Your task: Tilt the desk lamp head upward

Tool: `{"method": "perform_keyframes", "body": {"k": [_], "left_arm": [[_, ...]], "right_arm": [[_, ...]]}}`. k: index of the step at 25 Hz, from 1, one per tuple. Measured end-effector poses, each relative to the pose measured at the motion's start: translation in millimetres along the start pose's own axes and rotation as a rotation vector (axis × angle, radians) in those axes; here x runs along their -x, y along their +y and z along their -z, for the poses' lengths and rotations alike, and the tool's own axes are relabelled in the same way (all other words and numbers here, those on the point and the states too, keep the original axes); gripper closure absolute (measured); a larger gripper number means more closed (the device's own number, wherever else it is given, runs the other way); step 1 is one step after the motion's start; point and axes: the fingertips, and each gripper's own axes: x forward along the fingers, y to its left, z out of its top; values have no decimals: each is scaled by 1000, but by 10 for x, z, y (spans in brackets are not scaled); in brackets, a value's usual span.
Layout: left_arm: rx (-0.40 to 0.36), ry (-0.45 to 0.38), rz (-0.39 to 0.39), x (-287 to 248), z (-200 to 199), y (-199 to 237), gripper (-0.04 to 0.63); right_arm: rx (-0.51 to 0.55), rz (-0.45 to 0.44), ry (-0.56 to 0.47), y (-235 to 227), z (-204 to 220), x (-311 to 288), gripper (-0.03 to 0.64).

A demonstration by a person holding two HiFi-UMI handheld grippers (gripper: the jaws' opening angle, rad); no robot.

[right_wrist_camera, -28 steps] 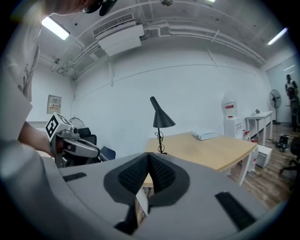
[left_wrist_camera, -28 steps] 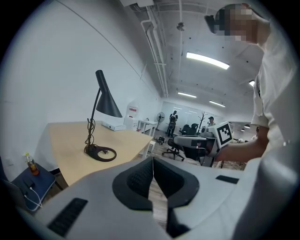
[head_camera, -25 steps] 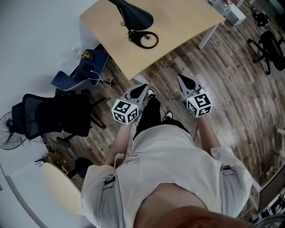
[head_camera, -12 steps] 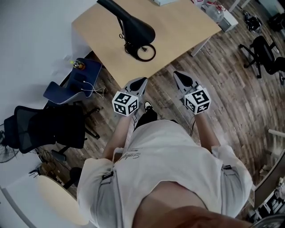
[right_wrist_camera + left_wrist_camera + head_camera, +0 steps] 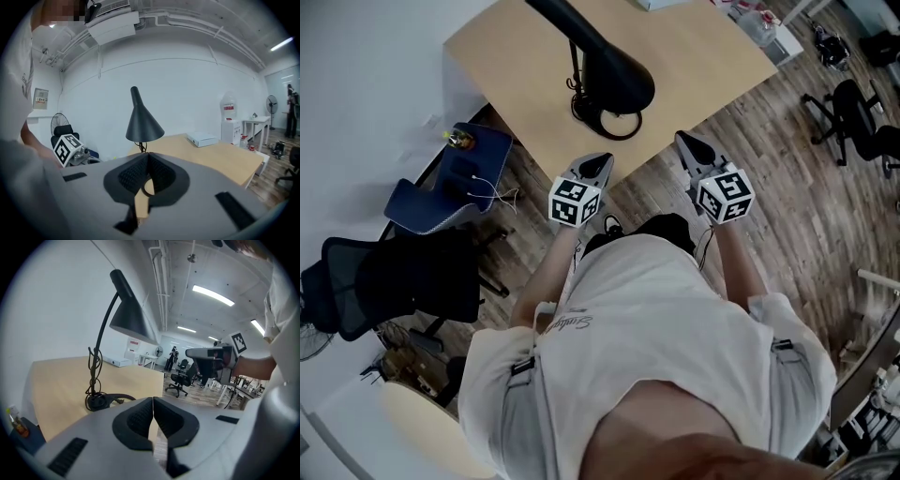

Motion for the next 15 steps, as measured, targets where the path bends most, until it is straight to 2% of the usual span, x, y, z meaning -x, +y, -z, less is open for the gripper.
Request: {"method": "perform_keyframes", "body": {"k": [8,15], "left_arm": [[63,119,-41,-670,284,456,580],[65,233,-115,-1062,494,724,580]], "right_arm": [[19,-57,38,-192,7,-330,621],[69,-181,37,-209,-68,-576,621]]}}
